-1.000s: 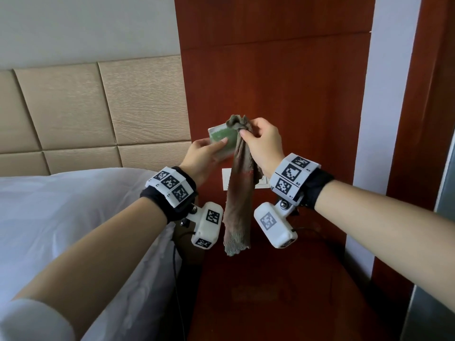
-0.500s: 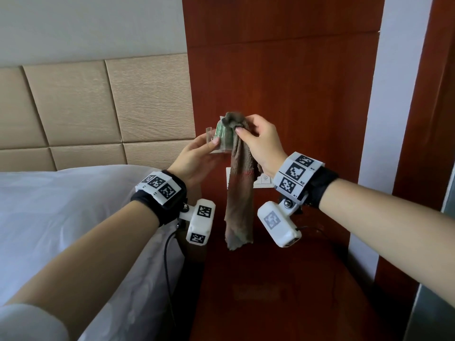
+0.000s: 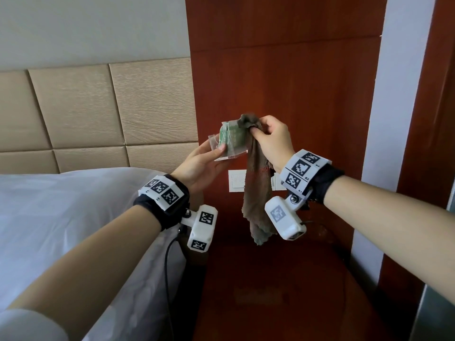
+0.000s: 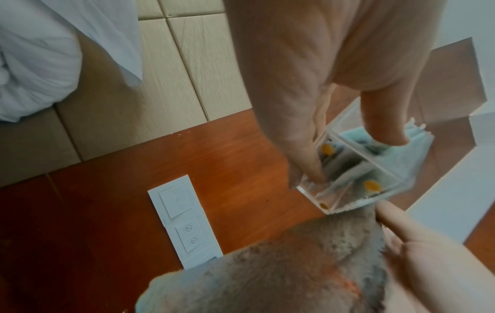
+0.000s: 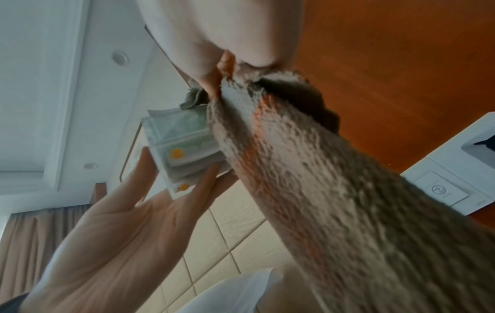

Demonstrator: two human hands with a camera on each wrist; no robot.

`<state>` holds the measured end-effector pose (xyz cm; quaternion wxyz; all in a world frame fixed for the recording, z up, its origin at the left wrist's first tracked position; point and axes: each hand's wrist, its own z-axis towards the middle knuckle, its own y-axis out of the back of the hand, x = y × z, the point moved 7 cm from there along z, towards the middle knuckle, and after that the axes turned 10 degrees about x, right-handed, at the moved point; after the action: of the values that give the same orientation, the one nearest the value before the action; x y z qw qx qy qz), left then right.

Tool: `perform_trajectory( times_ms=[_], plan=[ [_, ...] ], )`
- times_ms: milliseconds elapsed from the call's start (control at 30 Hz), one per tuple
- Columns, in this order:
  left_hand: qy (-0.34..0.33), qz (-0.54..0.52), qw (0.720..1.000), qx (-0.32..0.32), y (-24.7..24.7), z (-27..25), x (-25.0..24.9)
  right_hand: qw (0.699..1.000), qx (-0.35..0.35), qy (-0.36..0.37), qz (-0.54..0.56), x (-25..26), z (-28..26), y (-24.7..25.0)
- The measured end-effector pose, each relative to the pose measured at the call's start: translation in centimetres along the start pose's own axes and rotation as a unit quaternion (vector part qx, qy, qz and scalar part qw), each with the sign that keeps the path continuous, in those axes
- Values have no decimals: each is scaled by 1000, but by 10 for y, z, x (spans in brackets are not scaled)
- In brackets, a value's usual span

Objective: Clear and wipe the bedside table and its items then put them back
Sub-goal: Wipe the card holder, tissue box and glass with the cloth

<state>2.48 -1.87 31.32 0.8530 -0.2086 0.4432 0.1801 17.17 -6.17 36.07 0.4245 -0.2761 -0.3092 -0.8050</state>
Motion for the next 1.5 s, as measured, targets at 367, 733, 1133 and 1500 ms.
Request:
perform_trajectory(
  times_ms=[367,733,1133,1500],
  plan=[
    [-9,41,999,-29,4,8,-3,996,56,34,56,19,-17,-25],
    [-5,16,1000,-5,4,4,-11,999,21,-4,48,7,-6,-5],
    [0,59,989,-133,17,11,-6,999,11,-5,29,1,-7,3],
    [-31,28,983,-177,9,13,-8,1000,0,16,22,8,-9,-2]
  ],
)
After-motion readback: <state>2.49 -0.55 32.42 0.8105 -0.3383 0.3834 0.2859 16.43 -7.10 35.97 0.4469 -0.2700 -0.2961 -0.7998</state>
